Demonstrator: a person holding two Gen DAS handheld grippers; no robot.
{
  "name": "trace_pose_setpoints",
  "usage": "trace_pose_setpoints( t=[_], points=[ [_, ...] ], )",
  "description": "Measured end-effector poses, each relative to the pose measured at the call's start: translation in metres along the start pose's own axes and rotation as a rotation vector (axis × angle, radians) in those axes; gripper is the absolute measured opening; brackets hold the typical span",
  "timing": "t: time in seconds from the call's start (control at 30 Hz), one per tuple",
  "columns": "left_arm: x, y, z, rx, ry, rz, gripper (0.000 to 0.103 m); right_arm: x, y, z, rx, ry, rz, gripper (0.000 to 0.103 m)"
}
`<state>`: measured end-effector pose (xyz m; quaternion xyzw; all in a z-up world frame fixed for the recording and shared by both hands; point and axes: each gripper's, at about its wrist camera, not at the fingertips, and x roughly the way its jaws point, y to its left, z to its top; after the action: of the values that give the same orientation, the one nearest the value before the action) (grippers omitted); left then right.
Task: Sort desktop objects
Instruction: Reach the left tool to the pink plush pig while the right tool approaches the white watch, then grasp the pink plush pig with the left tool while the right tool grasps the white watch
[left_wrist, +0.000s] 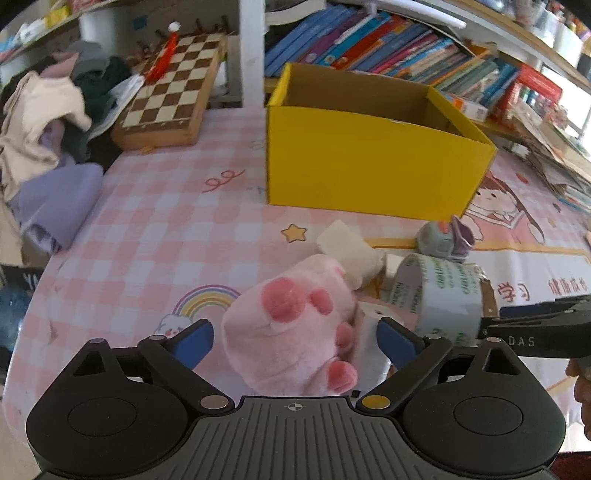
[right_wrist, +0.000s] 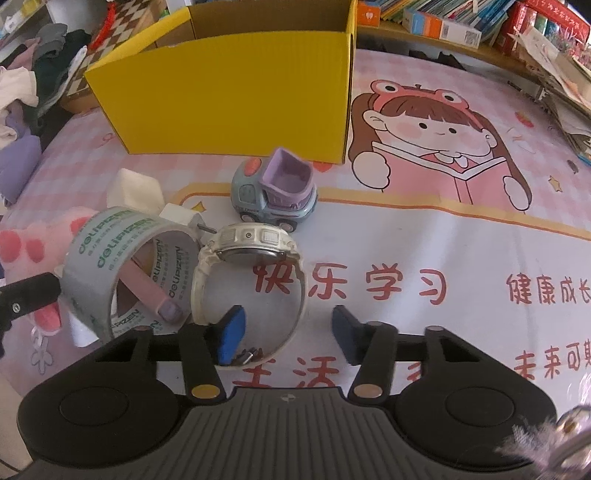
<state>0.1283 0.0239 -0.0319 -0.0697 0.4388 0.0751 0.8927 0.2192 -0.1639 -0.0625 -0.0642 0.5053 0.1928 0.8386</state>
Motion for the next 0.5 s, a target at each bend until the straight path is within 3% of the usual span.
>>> trace_pose_setpoints(
  t=[0.37,0.5],
  points=[
    [0.018,0.017,0.004,-0.084,0.026,0.009,0.092,0.007,0.007,0.007,-0.095,-0.017,-0.019,0.038],
    [0.025,0.020,0.000,-0.119,0.055,-0.025,0.087,0.007,0.007,0.008,-0.116,-0.029,-0.028,0.017]
  ],
)
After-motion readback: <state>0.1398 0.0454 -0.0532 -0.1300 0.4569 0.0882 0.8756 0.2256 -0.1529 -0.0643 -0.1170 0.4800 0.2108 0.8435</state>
